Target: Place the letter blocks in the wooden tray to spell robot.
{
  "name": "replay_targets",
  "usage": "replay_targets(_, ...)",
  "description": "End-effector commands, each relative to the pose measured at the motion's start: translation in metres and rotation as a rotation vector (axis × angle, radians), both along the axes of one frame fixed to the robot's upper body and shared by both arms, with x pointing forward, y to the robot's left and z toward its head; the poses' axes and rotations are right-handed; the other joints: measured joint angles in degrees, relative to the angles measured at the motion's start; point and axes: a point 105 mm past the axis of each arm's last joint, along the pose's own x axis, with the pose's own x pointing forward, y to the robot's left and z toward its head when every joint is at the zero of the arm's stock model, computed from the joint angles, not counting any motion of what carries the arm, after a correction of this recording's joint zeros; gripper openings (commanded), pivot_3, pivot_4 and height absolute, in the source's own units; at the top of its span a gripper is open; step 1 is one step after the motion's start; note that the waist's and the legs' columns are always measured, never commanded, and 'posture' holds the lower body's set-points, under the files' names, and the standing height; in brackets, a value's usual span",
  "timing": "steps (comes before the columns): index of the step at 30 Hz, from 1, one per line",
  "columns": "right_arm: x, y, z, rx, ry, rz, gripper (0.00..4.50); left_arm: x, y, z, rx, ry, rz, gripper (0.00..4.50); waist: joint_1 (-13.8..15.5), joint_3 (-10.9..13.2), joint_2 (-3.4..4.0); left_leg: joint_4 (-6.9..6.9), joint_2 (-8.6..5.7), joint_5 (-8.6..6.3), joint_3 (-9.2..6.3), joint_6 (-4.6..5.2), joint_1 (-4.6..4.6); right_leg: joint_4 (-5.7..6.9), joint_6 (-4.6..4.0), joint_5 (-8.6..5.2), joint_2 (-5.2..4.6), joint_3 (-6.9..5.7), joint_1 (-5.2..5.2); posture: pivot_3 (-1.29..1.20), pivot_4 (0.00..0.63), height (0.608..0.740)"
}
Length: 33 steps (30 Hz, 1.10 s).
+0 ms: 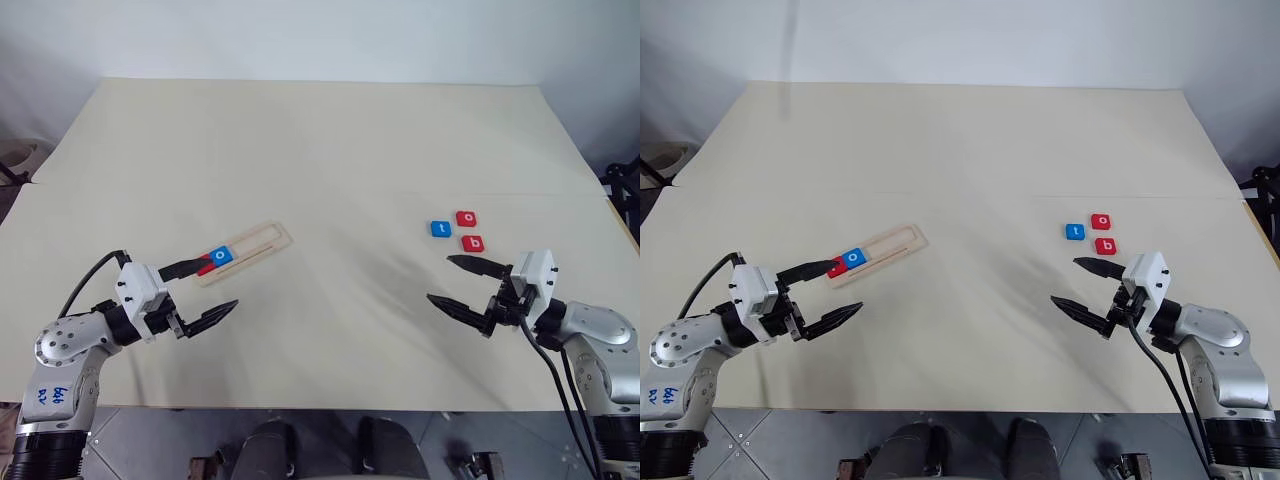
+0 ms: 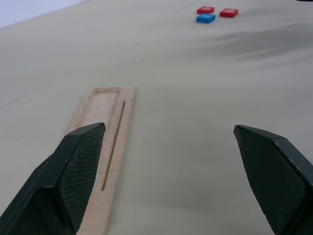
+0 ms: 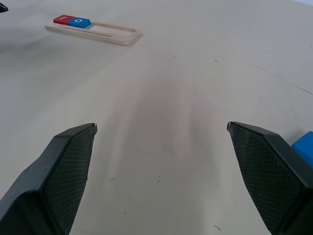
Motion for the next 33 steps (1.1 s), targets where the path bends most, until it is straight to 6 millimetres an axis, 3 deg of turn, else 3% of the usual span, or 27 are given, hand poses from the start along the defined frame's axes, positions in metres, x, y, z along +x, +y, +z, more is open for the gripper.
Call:
replay_targets(1,0.001,-0.001,0.008,0.009,-0.04,0.006,4.48,0.001,0.002,0.002,0.033,-0.013,0.032,4.5,0.0,0.0,0.0,0.0,0.0,0.0,0.0,0.0,0.0,0.0,0.0,0.0,0.0,0.0,0.0,0.0,0.15,0.74)
replay_targets(7,0.003,0.012,0.01,0.036,-0.053,0.064,4.48,-0.011,0.022,0.006,-0.086,-0.017,0.13,4.5,-0.27,0.0,0.0,0.0,0.03,0.0,0.0,0.0,0.0,0.0,0.0,0.0,0.0,0.0,0.0,0.0,0.15,0.74)
replay_targets(16,-0.002,0.08,0.033,0.15,-0.148,0.263,4.48,-0.046,0.098,-0.014,-0.15,-0.029,0.511,4.5,-0.07,0.0,-0.01,0.02,0.12,-0.01,0.0,-0.05,0.04,0.02,-0.02,-0.01,0.11,0.07,-0.01,0.0,0.15,0.74)
replay_targets(21,-0.004,0.094,0.037,0.154,-0.161,0.301,4.48,-0.055,0.099,-0.025,-0.137,0.044,0.473,4.5,0.23,-0.02,-0.05,0.02,0.0,-0.02,-0.05,-0.02,0.0,0.01,-0.01,0.0,-0.02,0.01,-0.01,0.0,0.15,0.74)
replay_targets(28,-0.006,0.085,0.035,0.121,-0.152,0.274,4.48,-0.029,0.084,-0.017,-0.101,0.116,0.31,4.5,0.0,-0.04,-0.07,0.02,0.04,-0.02,-0.05,-0.03,0.01,0.14,-0.04,-0.02,0.0,0.0,-0.04,0.0,0.15,0.74)
replay_targets(33,-0.009,0.076,0.033,0.092,-0.133,0.261,4.48,0.013,0.074,-0.009,0.028,0.149,0.173,4.5,-0.01,-0.05,-0.1,0.02,0.0,-0.01,-0.02,-0.03,0.01,0.19,-0.03,-0.02,0.04,-0.02,-0.08,0.0,0.15,0.74)
